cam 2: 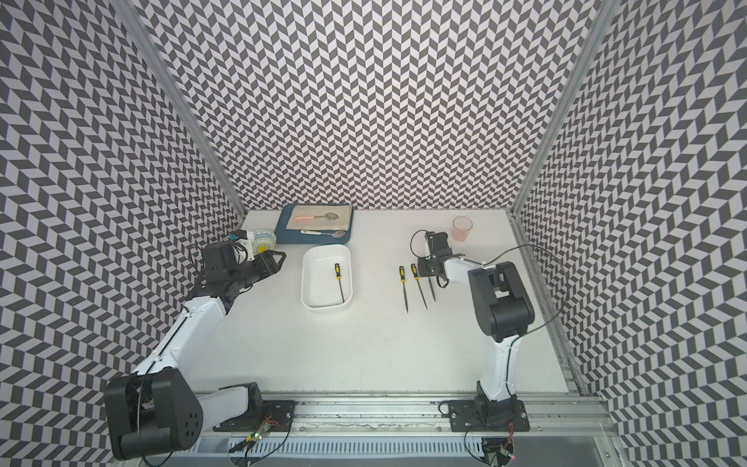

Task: Take the file tool out of the storage box
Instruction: Place the file tool at the center of the board.

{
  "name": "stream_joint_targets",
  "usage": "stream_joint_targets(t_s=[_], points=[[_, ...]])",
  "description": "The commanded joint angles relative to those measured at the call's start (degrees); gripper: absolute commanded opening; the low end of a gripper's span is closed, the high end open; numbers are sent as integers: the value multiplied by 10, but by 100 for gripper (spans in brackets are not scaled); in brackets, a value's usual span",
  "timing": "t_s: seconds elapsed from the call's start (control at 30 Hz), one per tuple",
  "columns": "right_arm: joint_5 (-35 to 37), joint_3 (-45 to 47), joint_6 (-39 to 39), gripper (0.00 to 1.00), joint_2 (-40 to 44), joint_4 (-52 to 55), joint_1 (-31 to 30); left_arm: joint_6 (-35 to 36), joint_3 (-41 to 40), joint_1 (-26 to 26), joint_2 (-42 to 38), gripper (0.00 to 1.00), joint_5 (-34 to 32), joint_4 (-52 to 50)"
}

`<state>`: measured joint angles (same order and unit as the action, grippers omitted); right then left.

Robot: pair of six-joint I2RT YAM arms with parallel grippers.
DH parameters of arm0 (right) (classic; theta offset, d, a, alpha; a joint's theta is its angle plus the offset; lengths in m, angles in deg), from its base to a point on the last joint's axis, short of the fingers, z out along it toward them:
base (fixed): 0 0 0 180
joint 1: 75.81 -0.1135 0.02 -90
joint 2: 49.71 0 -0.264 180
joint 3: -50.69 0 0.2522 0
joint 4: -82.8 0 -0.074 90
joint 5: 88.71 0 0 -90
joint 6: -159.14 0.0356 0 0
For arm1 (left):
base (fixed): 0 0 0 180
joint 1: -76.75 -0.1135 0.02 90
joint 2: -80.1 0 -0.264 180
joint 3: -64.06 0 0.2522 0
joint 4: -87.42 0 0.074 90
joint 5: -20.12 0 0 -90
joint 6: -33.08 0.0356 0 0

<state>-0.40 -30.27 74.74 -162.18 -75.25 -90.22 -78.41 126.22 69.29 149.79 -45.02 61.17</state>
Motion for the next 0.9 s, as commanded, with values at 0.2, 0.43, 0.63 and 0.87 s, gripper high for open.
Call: stream_joint_targets(t_s=[0.2,0.43,0.63,0.87], points=[[11,-8,-1,29,-5,-2,1,9,4,4,-2,63,-3,-3],[16,-2,-3,43,1,-3,0,9,4,4,-2,63,-2,-3],[21,0,-1,44,13,-6,0,9,3,3,-3,63,-2,-3],[40,-25,-6,46,61,21,0,8,9,3,9,62,3,-3]])
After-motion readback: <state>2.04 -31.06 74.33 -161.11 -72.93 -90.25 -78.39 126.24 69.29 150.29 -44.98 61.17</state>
